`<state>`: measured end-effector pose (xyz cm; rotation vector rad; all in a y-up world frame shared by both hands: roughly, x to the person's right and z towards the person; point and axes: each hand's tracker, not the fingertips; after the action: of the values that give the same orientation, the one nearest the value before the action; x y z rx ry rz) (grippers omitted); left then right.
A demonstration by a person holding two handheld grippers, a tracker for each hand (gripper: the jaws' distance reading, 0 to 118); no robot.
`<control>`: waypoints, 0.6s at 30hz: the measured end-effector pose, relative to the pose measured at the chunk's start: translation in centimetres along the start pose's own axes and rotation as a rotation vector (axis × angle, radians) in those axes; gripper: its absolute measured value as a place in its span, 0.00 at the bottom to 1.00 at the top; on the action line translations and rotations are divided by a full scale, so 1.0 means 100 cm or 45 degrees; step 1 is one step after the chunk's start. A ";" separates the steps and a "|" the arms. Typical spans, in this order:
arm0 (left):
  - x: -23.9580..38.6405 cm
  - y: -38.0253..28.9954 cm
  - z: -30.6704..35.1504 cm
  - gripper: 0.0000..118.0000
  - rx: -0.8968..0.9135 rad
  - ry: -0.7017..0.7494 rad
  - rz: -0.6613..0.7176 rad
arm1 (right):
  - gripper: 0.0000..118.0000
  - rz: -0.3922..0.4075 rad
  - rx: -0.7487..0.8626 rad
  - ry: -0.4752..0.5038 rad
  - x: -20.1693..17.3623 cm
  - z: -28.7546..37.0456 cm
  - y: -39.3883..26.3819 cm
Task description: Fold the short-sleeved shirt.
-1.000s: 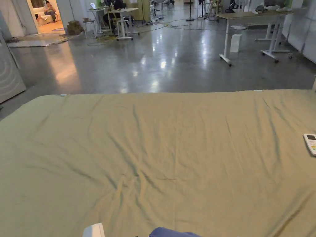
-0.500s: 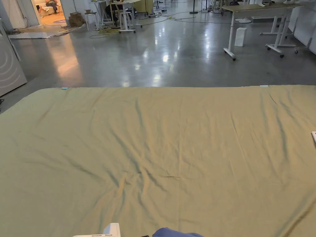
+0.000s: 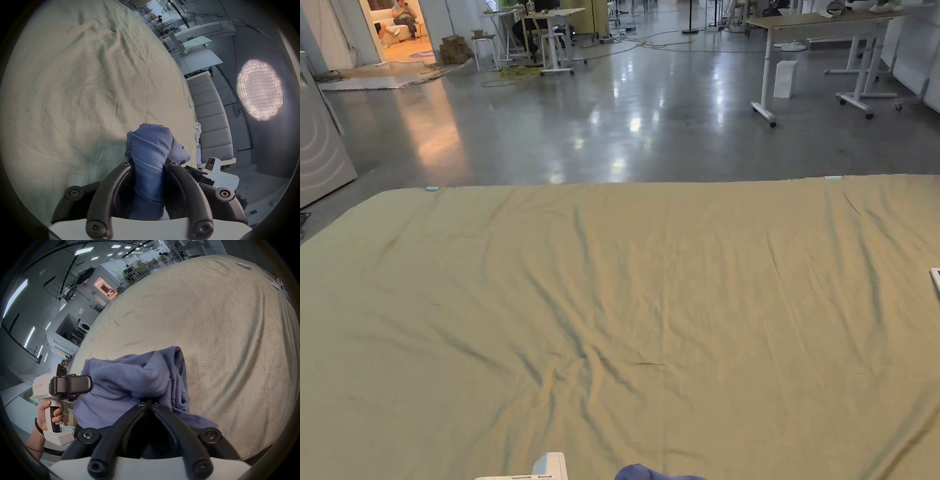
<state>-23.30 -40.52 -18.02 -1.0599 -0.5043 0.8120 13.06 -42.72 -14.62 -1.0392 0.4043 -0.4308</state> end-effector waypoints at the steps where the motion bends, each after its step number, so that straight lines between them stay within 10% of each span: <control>1: 0.001 0.003 0.004 0.24 0.006 -0.006 0.023 | 0.00 -0.026 0.025 0.019 -0.002 0.007 0.000; 7: -0.010 0.046 0.088 0.24 0.107 -0.024 -0.018 | 0.00 -0.200 0.249 0.168 -0.003 0.057 -0.011; 18: -0.102 0.136 0.288 0.24 0.214 0.621 0.002 | 0.00 -0.043 0.279 0.028 -0.022 0.075 -0.043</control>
<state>-54.69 -28.98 -18.10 -1.0560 -0.0212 0.5577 14.41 -37.97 -7.18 -0.8296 0.3511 -0.5052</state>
